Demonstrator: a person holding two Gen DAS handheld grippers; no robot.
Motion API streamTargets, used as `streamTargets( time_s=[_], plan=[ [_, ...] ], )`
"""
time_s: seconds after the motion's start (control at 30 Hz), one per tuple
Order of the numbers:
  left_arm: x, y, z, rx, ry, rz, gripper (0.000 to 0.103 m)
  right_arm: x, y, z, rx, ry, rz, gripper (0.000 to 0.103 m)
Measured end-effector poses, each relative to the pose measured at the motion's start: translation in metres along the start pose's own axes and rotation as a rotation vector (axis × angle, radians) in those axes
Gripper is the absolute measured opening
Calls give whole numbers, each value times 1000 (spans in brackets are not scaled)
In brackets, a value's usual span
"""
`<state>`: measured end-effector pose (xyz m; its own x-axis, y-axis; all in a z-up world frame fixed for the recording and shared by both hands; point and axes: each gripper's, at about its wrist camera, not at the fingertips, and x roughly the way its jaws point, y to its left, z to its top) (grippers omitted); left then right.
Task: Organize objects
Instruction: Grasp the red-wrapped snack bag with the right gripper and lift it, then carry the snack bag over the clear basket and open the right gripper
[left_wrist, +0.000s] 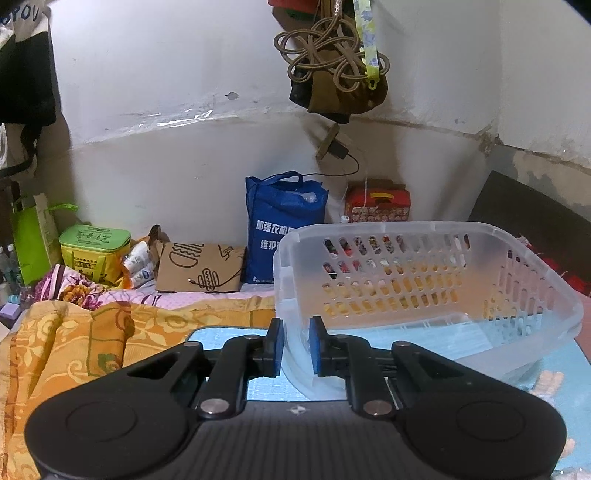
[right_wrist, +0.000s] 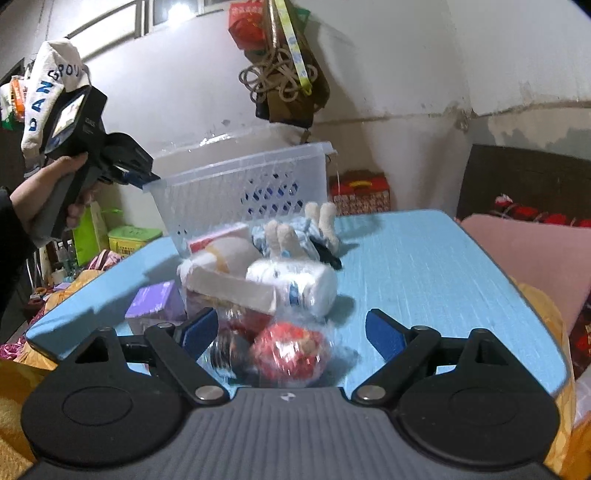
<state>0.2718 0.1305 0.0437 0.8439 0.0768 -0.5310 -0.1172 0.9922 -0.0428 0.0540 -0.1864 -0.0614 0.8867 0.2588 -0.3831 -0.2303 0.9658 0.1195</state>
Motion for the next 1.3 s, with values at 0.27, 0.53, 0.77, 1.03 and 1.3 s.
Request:
streamTargets(
  time_s=[0.27, 0.53, 0.77, 1.03, 1.3],
  plan=[
    [-1, 0, -2, -3, -5, -6, 19, 2, -6, -15, 16, 44, -10, 66],
    [-2, -1, -2, -5, -6, 7, 19, 2, -11, -15, 14, 7, -34, 43],
    [-3, -3, -4, -1, -14, 24, 19, -11, -29, -7, 42, -41, -86, 43],
    [-3, -3, -4, -2, -13, 22, 19, -7, -27, 25, 19, -106, -71, 43],
    [-1, -2, -2, -4, -12, 15, 19, 17, 2, 96, -103, -215, 13, 43]
  ],
)
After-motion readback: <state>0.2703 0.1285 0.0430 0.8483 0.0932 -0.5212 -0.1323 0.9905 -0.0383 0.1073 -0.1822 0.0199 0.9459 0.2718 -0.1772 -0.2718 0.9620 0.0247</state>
